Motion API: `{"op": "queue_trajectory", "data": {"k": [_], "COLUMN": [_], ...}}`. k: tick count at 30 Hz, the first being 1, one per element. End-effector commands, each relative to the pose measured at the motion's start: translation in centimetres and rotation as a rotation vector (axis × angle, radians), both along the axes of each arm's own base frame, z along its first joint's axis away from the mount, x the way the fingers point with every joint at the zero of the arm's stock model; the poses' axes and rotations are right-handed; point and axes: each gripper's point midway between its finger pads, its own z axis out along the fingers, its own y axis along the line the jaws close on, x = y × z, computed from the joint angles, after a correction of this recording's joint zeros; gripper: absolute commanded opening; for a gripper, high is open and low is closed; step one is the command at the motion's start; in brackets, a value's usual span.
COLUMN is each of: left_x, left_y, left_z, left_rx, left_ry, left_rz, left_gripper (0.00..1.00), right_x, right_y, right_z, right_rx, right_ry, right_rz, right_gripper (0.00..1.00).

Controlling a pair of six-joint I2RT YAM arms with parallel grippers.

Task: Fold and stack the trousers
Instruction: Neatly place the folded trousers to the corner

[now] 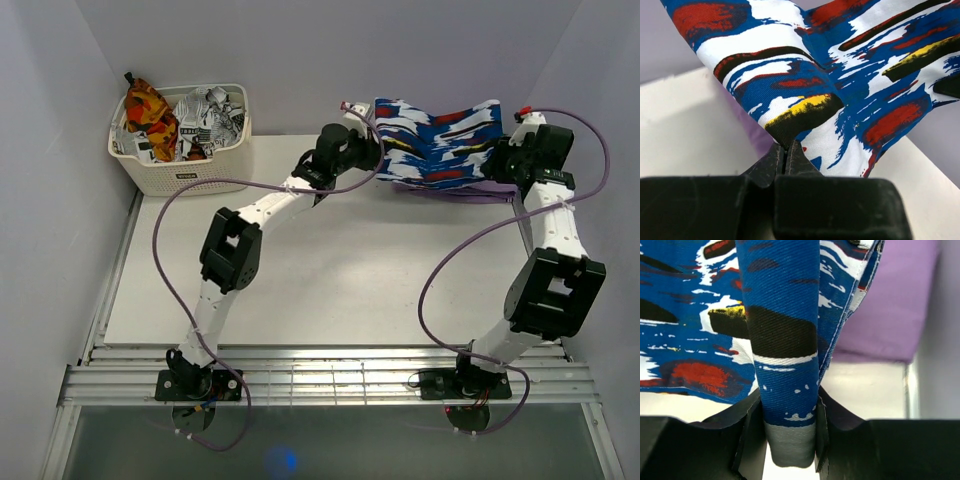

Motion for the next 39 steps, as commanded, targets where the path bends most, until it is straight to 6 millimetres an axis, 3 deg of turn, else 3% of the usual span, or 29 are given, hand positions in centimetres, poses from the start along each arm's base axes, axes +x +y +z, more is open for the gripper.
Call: {"op": "queue_trajectory", "data": {"k": [1,2,4,5,6,8,9,11,13,16,17,18,22,23,25,26,27,28,29,30,31,32,33,34,35,36,37,38,39], "left_x": [3.2,4.4,5.0,5.4,6.4,6.6,7.9,7.4,7.8,8.2,8.3,8.2,9.0,9.1,9.3,8.9,8.7,8.4,7.5,7.0,6.8,5.9,5.4,5.3,4.5,3.5,2.9,2.1,1.4], "left_y": [-1.7,-2.6,-3.5,-3.9,-4.7,-5.2,-4.9,-6.0,-6.2,-6.2,-6.2,-6.3,-5.3,-4.9,-4.4,-4.1,-3.7,-3.1,-2.4,-1.8,-0.8,0.1,0.9,2.4,3.4,5.3,6.2,7.6,8.7], "left_z": [7.8,5.0,7.8,7.7,4.6,4.9,1.7,-0.1,-4.5,-9.0,-9.6,-10.3,-10.5,-9.3,-9.1,-5.9,-4.8,-6.8,-1.6,-0.4,-1.9,1.9,2.7,3.2,1.0,4.7,5.1,3.5,3.7], "left_rx": [-0.17,-0.167,-0.258,-0.267,-0.272,-0.335,-0.333,-0.305,-0.262,-0.204,-0.192,-0.182,-0.148,-0.154,-0.145,-0.169,-0.168,-0.121,-0.142,-0.133,-0.094,-0.104,-0.092,-0.081,-0.034,-0.041,-0.019,0.049,0.061], "left_ry": [-0.282,-0.277,-0.405,-0.451,-0.468,-0.54,-0.525,-0.571,-0.535,-0.516,-0.517,-0.514,-0.526,-0.54,-0.53,-0.567,-0.581,-0.542,-0.602,-0.596,-0.535,-0.496,-0.455,-0.408,-0.277,-0.266,-0.217,-0.085,-0.008], "left_rz": [0.022,0.024,0.019,0.024,0.034,0.058,0.132,0.115,0.12,0.117,0.111,0.098,0.104,0.11,0.107,0.102,0.103,0.097,0.091,0.083,0.077,0.072,0.061,0.065,0.049,0.04,0.034,0.039,0.045], "left_gripper": [0.0,0.0,0.0,0.0,0.0,0.0,0.0,0.0,0.0,0.18,0.36,0.42,0.53,0.57,0.81,0.89,0.96,0.98,0.98,0.98,0.98,0.98,0.98,0.98,0.98,0.98,0.98,0.98,0.98], "right_x": [4.7,5.8,7.0,7.9,8.5,9.6,9.9,11.0,11.4,11.9,12.1,12.3,12.5,12.2,11.8,11.7,11.5,11.4,11.8,11.3,11.2,11.4,11.0,10.6,10.7,10.6,10.1,10.0,10.3], "right_y": [-4.5,-5.3,-7.2,-8.0,-9.3,-10.4,-11.0,-12.0,-13.1,-13.6,-13.6,-13.6,-13.9,-13.9,-13.9,-13.8,-13.8,-13.7,-13.4,-13.3,-13.2,-13.4,-13.3,-13.1,-13.1,-13.0,-13.0,-12.3,-12.3], "right_z": [5.3,5.3,5.7,5.0,5.2,3.3,2.5,0.4,-1.4,-5.5,-7.5,-8.1,-9.1,-9.4,-9.6,-9.5,-9.8,-10.2,-10.1,-11.1,-11.7,-10.8,-11.1,-10.7,-9.6,-8.8,-7.6,-6.8,-4.7], "right_rx": [-0.082,-0.085,-0.108,-0.111,-0.127,-0.131,-0.135,-0.147,-0.171,-0.173,-0.167,-0.167,-0.2,-0.197,-0.189,-0.184,-0.174,-0.156,-0.142,-0.127,-0.115,-0.097,-0.086,-0.076,-0.065,-0.062,-0.07,-0.055,-0.061], "right_ry": [-0.22,-0.227,-0.259,-0.256,-0.284,-0.275,-0.27,-0.264,-0.265,-0.206,-0.172,-0.164,-0.147,-0.136,-0.128,-0.128,-0.113,-0.096,-0.088,-0.037,-0.01,-0.011,0.017,0.035,0.024,0.021,0.03,0.031,0.004], "right_rz": [-0.107,-0.125,-0.172,-0.19,-0.223,-0.258,-0.271,-0.298,-0.345,-0.361,-0.357,-0.355,-0.372,-0.378,-0.391,-0.398,-0.398,-0.4,-0.384,-0.384,-0.384,-0.41,-0.417,-0.419,-0.41,-0.408,-0.404,-0.364,-0.348], "right_gripper": [0.08,0.08,0.08,0.08,0.08,0.08,0.08,0.08,0.08,0.08,0.08,0.08,0.08,0.08,0.08,0.08,0.08,0.08,0.2,0.3,0.61,0.8,0.94,0.9,0.9,0.9,0.9,0.9,0.9]}}
